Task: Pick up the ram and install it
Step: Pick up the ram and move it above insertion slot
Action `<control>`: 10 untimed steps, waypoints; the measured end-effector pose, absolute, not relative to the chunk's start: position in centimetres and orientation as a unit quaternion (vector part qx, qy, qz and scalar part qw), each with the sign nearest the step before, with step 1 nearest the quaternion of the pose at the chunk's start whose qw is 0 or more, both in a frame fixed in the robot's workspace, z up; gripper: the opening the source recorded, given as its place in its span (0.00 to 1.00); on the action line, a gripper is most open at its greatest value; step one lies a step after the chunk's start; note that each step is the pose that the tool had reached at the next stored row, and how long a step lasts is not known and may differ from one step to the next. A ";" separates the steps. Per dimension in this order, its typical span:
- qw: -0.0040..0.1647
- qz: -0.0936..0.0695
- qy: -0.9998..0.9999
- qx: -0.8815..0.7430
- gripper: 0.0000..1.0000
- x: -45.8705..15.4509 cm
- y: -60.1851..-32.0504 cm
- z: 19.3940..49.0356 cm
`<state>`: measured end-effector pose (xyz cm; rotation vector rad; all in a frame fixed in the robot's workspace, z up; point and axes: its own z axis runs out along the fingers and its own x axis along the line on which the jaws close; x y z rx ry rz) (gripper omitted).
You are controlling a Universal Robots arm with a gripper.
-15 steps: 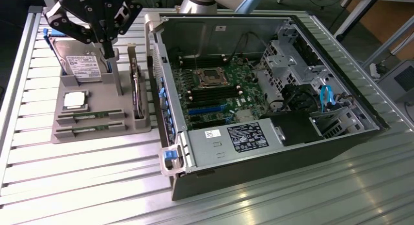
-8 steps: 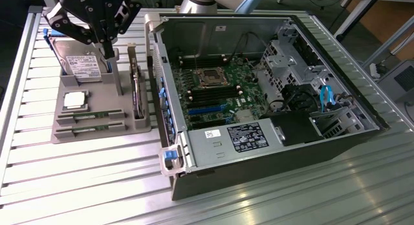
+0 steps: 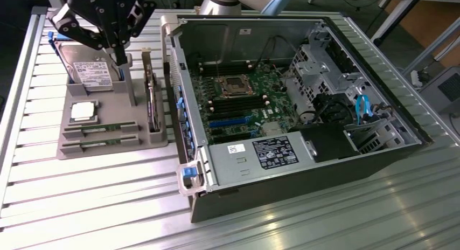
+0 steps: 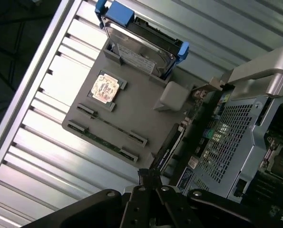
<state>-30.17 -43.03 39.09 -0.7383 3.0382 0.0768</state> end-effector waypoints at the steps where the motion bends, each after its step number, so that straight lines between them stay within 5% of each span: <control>1: 0.007 0.025 0.971 -0.239 0.10 -30.2 -43.0 39.1; 10: 0.006 0.025 0.961 -0.276 0.10 -30.2 -43.0 39.1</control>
